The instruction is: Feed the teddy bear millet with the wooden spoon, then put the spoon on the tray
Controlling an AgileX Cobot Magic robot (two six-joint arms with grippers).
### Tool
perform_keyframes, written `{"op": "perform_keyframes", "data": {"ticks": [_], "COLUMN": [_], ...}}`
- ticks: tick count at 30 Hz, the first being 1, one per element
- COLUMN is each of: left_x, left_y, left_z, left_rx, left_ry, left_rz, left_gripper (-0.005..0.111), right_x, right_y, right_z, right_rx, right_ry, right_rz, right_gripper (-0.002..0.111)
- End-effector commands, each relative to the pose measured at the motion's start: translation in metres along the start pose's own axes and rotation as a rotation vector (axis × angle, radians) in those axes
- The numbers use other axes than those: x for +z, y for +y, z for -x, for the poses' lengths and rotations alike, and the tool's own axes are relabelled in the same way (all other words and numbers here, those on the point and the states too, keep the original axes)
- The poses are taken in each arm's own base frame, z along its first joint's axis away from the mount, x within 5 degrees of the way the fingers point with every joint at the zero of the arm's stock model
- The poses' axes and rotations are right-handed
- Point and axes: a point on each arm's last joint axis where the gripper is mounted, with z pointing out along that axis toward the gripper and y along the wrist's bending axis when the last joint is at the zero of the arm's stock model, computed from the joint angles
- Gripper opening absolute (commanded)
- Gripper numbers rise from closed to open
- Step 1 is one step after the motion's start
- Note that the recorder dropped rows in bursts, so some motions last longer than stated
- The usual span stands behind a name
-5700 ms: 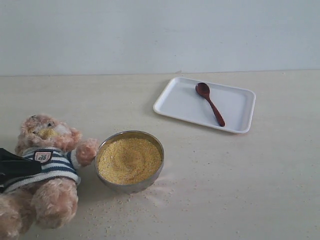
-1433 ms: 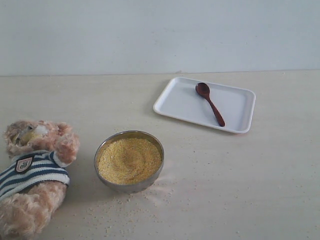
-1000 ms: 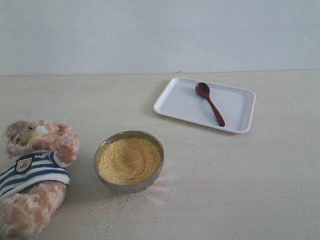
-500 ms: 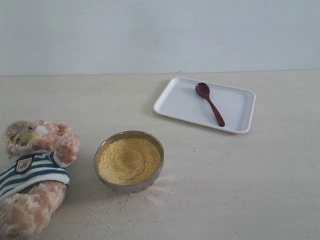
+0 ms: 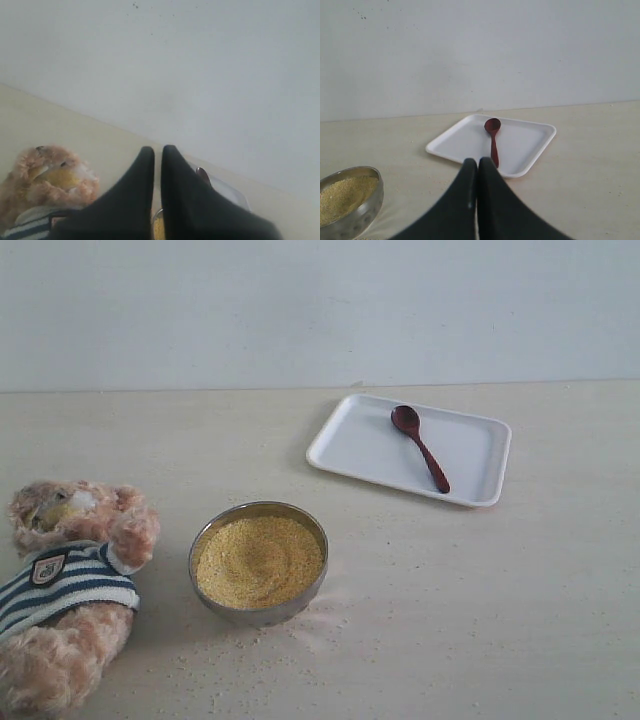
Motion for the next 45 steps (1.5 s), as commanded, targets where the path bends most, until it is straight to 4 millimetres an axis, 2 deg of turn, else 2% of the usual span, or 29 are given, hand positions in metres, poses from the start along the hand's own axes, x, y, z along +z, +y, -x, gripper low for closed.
{"op": "perform_keyframes", "data": {"ticks": [1, 8, 11, 13, 19, 26, 45], "left_x": [-0.001, -0.005, -0.005, -0.004, -0.003, -0.003, -0.004], "left_y": [0.003, 0.019, 0.027, 0.030, 0.027, 0.027, 0.029], "left_z": [0.004, 0.009, -0.001, -0.006, -0.003, -0.003, 0.002], "left_rx": [0.033, -0.080, -0.081, -0.079, 0.089, 0.166, 0.099], "left_ry": [0.006, -0.018, 0.005, 0.014, 0.004, 0.012, -0.048], "left_rz": [0.065, 0.271, 0.306, 0.309, 0.273, 0.274, 0.297], "left_gripper": [0.005, 0.005, 0.005, 0.005, 0.005, 0.005, 0.005], "right_x": [0.000, 0.000, 0.000, 0.000, 0.000, 0.000, 0.000], "right_y": [0.000, 0.000, 0.000, 0.000, 0.000, 0.000, 0.000], "right_z": [0.001, 0.001, 0.001, 0.001, 0.001, 0.001, 0.001], "right_rx": [-0.005, -0.005, -0.005, -0.005, -0.005, -0.005, -0.005], "right_ry": [-0.010, -0.010, -0.010, -0.010, -0.010, -0.010, -0.010], "right_rz": [-0.001, -0.001, -0.001, -0.001, -0.001, -0.001, -0.001], "right_gripper": [0.000, 0.000, 0.000, 0.000, 0.000, 0.000, 0.000]}}
